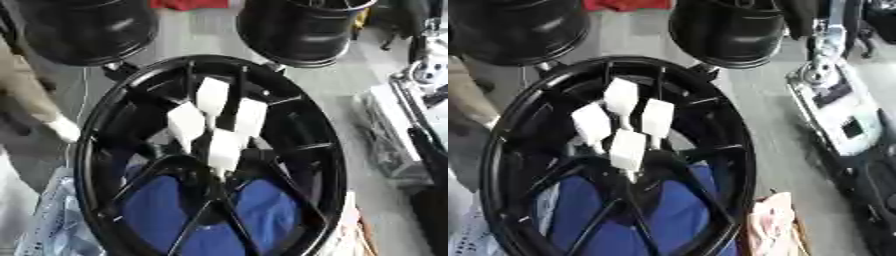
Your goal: Pull the pin out of the wheel hub.
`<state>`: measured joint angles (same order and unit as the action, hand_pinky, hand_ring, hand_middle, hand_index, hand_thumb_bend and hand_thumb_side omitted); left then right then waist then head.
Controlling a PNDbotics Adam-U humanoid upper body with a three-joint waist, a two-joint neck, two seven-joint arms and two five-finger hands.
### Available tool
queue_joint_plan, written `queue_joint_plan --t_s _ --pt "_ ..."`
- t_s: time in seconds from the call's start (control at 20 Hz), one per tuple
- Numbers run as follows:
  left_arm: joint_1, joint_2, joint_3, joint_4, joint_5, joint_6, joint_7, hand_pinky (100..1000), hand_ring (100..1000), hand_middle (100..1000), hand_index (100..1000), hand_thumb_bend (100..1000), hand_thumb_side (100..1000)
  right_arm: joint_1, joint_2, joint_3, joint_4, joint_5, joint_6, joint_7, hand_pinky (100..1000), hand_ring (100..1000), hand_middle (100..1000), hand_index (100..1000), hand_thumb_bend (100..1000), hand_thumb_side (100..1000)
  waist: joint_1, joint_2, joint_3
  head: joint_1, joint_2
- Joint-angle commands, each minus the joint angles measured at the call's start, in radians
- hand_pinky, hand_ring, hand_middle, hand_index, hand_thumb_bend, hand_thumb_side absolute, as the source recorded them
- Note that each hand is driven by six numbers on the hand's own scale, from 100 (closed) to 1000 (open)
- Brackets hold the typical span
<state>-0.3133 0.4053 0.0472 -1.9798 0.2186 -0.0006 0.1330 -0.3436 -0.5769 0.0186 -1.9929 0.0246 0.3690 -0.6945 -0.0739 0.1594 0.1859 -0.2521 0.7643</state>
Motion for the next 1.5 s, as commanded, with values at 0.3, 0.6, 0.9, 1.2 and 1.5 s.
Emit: queue_joint_plan --t_s 0.3,0.6,0.9,1.2,1.5 --pt "-0.008 0.012 0.002 -0.02 0.001 -0.003 -0.004 912 729 696 759 100 695 -0.008 -0.03 -0.007 -0.007 0.009 0.005 -0.003 642 634 566 681 100 649 0.004 -0.018 -0.002 0.003 0.006" --pt "-0.006 0.011 0.001 -0.02 0.001 -0.003 -0.006 913 730 697 759 100 696 -0.007 -0.036 -0.005 -0.007 0.006 0.013 -0.004 642 632 564 680 100 649 0.004 -0.015 -0.004 0.005 0.006" --pt "-0.006 0.012 -0.001 -0.02 0.001 -0.002 -0.008 913 730 697 759 100 698 -0.02 -0.066 0.008 -0.007 0.011 0.044 0.026 646 633 565 684 100 644 0.001 -0.009 -0.003 0.007 0.006" --pt "-0.007 0.013 -0.003 -0.02 0.001 0.0 -0.011 914 731 697 759 100 699 -0.036 -0.123 0.03 -0.007 0.037 0.099 0.109 657 638 567 690 100 628 -0.002 -0.007 -0.001 0.014 0.006" --pt "-0.008 0.015 -0.006 -0.02 0.002 0.001 -0.014 914 731 697 759 100 699 -0.079 -0.214 0.057 -0.007 0.117 0.163 0.321 694 660 585 709 100 482 -0.005 -0.007 0.0 0.019 0.006"
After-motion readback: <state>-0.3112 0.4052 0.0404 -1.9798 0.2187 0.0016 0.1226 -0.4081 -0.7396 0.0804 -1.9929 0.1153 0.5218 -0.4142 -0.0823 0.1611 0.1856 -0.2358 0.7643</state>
